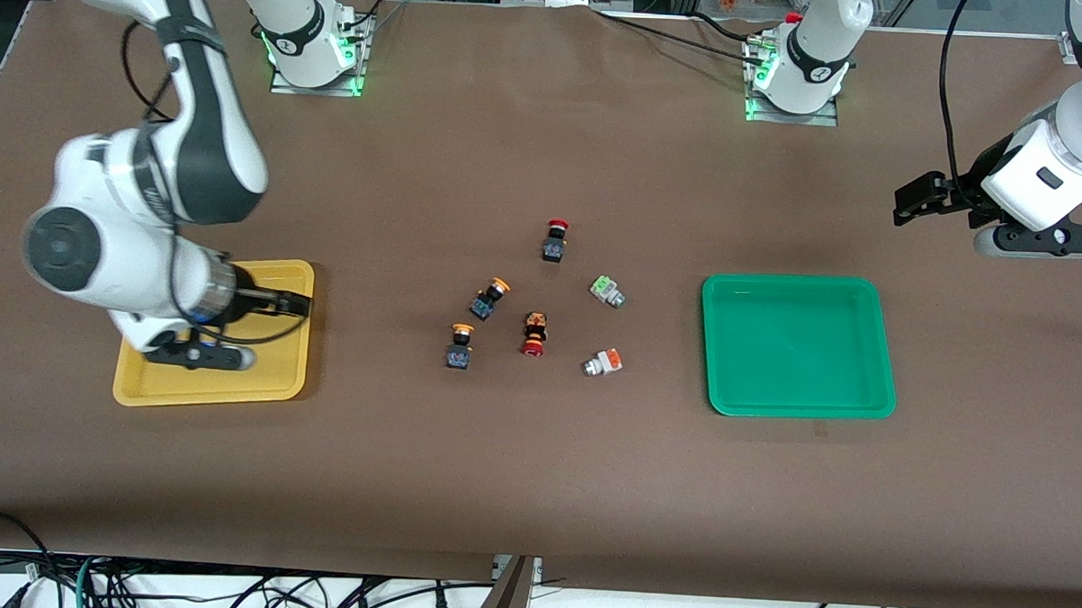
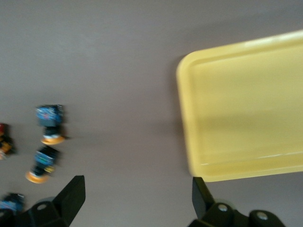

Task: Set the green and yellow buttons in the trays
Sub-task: 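Reach the right gripper down to a blue-based orange-rimmed button, then grasp the blue-based button with the right gripper and lift it, then place the blue button in the yellow tray while the left gripper advances, then grasp the green button with the left gripper while the right gripper returns, then drop the green button in the green tray while the right gripper drops another, then grasp the orange-white button with the left gripper while the right gripper withdraws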

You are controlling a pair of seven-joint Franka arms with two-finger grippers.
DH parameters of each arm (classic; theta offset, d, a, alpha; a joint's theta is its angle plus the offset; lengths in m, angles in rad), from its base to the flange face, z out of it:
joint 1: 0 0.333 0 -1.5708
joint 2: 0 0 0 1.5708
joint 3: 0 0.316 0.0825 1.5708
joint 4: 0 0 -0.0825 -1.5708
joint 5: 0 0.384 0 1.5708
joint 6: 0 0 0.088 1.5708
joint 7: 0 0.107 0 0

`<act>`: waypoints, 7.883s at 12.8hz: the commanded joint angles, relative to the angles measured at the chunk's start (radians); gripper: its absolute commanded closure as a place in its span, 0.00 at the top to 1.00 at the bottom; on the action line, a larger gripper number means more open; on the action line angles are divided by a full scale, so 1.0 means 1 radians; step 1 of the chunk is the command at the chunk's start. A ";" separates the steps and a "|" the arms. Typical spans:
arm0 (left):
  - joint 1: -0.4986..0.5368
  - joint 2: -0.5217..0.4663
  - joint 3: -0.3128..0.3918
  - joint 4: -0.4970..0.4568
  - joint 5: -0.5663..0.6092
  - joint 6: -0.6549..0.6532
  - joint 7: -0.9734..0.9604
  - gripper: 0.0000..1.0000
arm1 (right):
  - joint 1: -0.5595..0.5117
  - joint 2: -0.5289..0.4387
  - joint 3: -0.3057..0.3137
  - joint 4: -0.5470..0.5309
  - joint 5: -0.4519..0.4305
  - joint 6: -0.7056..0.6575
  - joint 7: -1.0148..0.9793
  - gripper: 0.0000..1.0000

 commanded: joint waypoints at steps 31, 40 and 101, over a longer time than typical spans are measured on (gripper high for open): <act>0.005 0.178 -0.004 0.026 -0.154 0.022 -0.053 1.00 | 0.274 0.108 -0.330 -0.041 0.033 -0.072 -0.001 0.00; -0.325 0.396 -0.071 -0.072 -0.224 0.499 -0.650 1.00 | 0.012 0.221 -0.413 -0.106 0.047 0.091 -0.528 0.00; -0.298 0.734 -0.188 0.039 -0.103 1.042 0.495 1.00 | 0.089 0.068 -0.456 0.025 0.186 -0.166 -0.540 1.00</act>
